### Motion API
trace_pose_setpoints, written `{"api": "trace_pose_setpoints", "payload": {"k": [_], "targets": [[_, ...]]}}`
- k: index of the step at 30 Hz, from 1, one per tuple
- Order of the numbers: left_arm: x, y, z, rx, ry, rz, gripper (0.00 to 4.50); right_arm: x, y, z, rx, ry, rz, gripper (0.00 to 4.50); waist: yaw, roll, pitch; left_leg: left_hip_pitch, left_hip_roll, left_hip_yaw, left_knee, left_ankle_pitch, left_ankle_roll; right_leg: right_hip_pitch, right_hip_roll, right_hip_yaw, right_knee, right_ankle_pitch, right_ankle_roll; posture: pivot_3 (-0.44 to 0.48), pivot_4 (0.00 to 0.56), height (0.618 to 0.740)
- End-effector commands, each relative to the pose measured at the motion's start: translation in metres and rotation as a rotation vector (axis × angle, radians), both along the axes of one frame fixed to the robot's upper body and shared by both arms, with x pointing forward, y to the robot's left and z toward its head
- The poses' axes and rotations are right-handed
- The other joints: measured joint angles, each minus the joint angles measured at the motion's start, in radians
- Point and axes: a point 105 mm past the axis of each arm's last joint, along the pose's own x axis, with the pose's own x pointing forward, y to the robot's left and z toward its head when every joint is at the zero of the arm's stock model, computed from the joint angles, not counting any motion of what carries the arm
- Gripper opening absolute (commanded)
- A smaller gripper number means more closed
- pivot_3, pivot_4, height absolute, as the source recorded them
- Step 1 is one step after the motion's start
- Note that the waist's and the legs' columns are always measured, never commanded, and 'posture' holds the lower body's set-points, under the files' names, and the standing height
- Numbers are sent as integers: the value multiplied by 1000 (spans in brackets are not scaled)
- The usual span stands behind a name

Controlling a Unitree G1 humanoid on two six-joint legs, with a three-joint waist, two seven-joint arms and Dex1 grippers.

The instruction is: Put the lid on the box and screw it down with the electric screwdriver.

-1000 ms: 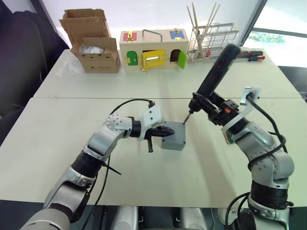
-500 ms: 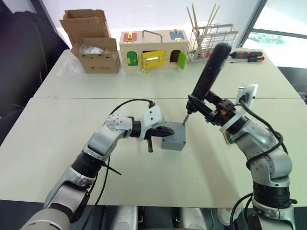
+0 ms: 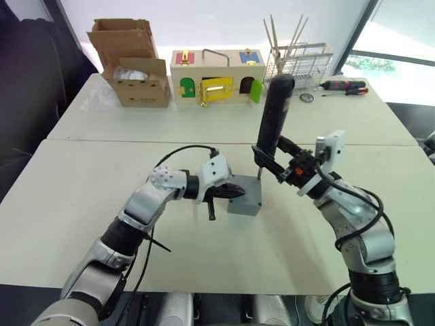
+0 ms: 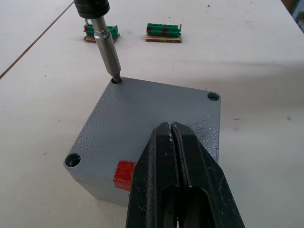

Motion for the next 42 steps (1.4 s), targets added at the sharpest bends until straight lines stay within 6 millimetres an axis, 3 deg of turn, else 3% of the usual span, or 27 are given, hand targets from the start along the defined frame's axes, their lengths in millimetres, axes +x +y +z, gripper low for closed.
{"api": "trace_pose_setpoints", "payload": {"k": [1, 30, 34, 40, 42], "targets": [[-3, 5, -21, 64, 54, 14, 0, 0, 7, -27, 10, 128, 30, 1912, 0, 0, 0, 0, 0, 0, 0, 0, 0, 0, 0, 0, 0, 0, 0, 0, 150, 728], [-4, 3, -23, 62, 62, 9, 0, 0, -1, -26, 7, 116, -12, 1912, 0, 0, -5, 0, 0, 0, -1, -1, 0, 0, 0, 0, -1, -1, -2, 0, 150, 728], [-4, 0, -24, 55, 65, 8, 0, 4, -12, 6, 52, 50, -48, 1912, 1, 0, -5, 0, 0, 0, -1, -1, 0, 0, -1, 0, -2, -1, -2, 0, 150, 728], [-5, 0, -16, -2, 78, 17, 0, -5, -41, 106, 178, -77, -49, 1912, 3, 6, 1, -3, -1, 0, -1, -1, 0, -2, -3, 0, -2, -1, -2, 0, 150, 728], [-6, -2, -12, -37, 86, 19, 0, -9, -48, 125, 217, -76, -36, 1912, 4, 7, 1, -4, -2, 1, -1, -1, 1, -4, -4, 0, -2, -1, -2, 0, 150, 728]]}}
